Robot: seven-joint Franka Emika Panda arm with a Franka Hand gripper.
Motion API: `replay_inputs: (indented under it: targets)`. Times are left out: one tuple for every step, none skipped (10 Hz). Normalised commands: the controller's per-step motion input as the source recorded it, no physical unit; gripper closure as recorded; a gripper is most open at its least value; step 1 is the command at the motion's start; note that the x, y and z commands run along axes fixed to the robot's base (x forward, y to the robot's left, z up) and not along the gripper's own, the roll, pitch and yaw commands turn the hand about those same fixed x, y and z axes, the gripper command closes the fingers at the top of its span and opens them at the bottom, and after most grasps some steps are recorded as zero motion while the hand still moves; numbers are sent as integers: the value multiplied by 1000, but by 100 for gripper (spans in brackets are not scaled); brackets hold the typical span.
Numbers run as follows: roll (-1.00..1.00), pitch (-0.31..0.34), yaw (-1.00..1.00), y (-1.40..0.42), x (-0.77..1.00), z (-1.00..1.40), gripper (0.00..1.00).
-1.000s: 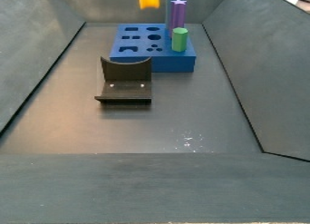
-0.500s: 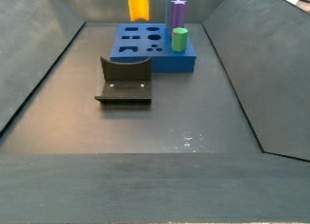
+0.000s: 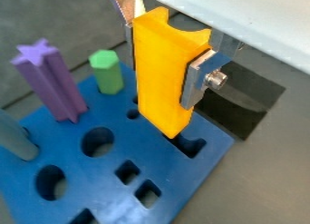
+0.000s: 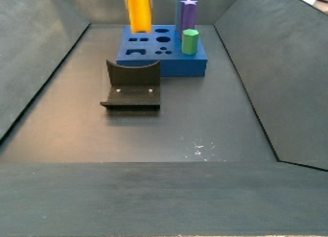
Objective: Pick up the arch object. Move up. Rotate the arch object. Move to above the board. Insert the arch object.
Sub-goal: Insert the arch object.
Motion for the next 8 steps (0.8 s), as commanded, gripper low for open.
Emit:
replay_inputs:
  targets:
    - [36, -34, -131, 74, 1000, -329, 100]
    - [137, 6, -243, 51, 826, -209, 100]
    - [183, 67, -140, 49, 623, -206, 100]
    - [117, 19, 0, 166, 489, -277, 100]
    - [164, 26, 31, 146, 294, -211, 100]
    - [109, 0, 206, 137, 74, -157, 100]
    - [99, 0, 197, 94, 83, -180, 100]
    - [0, -57, 374, 89, 0, -200, 100]
